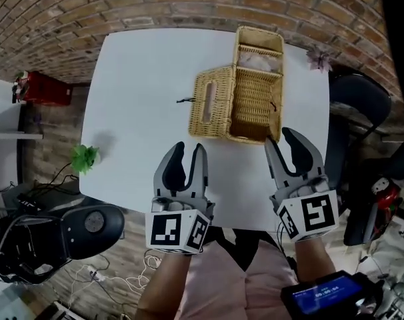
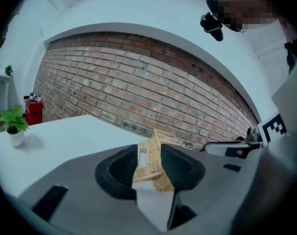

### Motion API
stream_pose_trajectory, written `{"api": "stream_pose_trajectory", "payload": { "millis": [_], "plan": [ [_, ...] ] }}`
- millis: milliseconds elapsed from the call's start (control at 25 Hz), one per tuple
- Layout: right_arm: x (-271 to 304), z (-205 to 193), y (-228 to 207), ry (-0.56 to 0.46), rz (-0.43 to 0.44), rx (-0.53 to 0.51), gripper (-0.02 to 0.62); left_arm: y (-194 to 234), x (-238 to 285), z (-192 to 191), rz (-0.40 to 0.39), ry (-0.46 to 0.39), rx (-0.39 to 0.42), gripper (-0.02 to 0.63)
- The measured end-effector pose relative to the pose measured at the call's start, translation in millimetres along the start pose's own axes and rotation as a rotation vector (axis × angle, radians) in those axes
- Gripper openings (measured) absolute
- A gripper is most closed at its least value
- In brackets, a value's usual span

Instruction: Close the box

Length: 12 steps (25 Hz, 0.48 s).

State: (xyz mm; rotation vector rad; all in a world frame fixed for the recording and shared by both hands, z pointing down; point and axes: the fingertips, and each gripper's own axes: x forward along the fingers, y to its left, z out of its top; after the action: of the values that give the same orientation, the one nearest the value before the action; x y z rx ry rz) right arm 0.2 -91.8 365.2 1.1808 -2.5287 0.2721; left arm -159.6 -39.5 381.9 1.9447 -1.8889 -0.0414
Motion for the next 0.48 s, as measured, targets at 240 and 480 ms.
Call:
{"api": "stream_pose_trajectory", "payload": {
  "millis": [240, 480],
  "plan": [
    [14, -32, 1, 0.054, -0.035, 0.001, 0.135, 7, 8, -55, -0.040, 0.113, -0.156, 0.160],
    [19, -26, 0, 0.034, -0.051, -0.011, 0.132, 5, 20, -67, -0.172, 0.088, -0.963, 0.172]
  ]
}}
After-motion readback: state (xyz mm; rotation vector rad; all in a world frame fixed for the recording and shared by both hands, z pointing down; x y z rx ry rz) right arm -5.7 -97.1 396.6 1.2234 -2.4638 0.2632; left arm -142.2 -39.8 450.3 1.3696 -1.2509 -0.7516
